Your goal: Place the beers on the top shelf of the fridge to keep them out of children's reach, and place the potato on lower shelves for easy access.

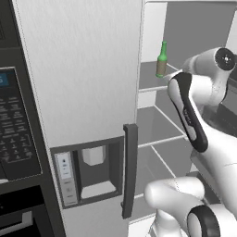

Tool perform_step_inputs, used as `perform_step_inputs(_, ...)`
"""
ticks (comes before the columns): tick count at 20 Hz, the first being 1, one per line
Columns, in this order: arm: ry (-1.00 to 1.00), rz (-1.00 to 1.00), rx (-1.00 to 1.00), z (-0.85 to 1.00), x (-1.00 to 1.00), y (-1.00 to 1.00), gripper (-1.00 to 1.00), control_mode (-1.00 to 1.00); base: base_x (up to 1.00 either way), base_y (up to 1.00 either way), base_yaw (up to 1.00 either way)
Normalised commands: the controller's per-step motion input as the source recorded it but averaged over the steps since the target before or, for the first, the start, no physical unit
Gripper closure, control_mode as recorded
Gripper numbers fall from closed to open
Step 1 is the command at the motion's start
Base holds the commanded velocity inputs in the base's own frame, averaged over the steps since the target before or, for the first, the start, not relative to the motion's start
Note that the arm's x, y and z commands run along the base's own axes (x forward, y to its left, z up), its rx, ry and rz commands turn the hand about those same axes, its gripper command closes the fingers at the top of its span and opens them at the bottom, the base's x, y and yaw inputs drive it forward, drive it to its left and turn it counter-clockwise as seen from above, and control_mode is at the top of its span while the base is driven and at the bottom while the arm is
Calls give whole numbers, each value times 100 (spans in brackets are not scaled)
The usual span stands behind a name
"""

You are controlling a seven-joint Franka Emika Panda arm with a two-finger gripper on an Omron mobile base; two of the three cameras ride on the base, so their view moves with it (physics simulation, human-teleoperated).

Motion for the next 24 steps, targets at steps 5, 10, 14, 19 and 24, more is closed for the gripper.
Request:
perform_step_inputs(5,13,-7,18,0,-100,3,-100,-100,0,0,0)
perform_step_inputs(10,15,-5,23,-10,-90,9,-100,-100,0,0,0)
perform_step_inputs(14,15,0,8,-24,-78,15,-100,-100,0,0,0)
perform_step_inputs(19,21,0,-5,-27,-31,47,-100,-100,0,0,0)
perform_step_inputs(24,22,0,-6,-6,0,35,-100,-100,0,0,0)
